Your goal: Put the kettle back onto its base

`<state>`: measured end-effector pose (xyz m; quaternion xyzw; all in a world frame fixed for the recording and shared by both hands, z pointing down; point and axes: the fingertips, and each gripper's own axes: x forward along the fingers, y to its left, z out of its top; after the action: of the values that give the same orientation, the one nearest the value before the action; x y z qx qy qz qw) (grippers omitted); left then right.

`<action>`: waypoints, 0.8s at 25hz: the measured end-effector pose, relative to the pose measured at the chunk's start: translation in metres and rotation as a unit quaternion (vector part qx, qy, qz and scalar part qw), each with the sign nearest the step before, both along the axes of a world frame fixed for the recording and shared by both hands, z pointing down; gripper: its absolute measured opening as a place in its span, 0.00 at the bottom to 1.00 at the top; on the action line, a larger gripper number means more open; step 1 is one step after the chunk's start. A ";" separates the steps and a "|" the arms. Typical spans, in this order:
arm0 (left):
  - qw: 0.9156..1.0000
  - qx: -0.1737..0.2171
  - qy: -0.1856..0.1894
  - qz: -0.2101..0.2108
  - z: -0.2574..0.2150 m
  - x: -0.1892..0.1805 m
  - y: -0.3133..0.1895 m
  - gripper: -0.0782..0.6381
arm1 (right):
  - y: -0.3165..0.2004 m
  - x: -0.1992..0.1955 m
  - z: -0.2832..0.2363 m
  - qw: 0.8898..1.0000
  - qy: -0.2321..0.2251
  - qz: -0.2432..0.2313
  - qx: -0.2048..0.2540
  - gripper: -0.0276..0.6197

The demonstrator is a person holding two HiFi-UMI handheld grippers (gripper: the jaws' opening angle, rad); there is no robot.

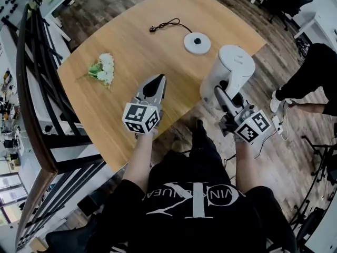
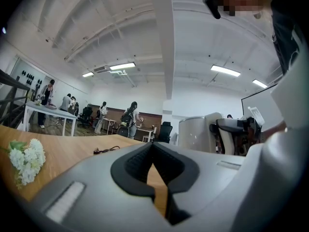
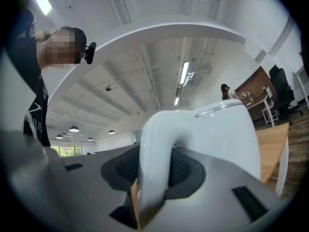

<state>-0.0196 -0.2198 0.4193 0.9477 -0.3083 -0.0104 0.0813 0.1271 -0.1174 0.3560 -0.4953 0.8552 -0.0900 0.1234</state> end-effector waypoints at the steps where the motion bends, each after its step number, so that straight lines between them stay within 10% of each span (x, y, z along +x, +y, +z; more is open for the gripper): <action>1: 1.000 0.001 0.000 -0.001 0.000 0.003 -0.003 0.12 | -0.003 0.002 0.000 1.000 0.001 -0.003 0.001 0.25; 20: 0.998 0.005 -0.007 -0.061 -0.015 0.049 -0.109 0.12 | -0.136 0.063 -0.006 0.998 -0.004 -0.064 -0.006 0.25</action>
<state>0.0294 -0.3284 0.4047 0.9278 -0.3657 -0.0101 0.0732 0.1905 -0.2530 0.3497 -0.4397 0.8842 -0.1046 0.1182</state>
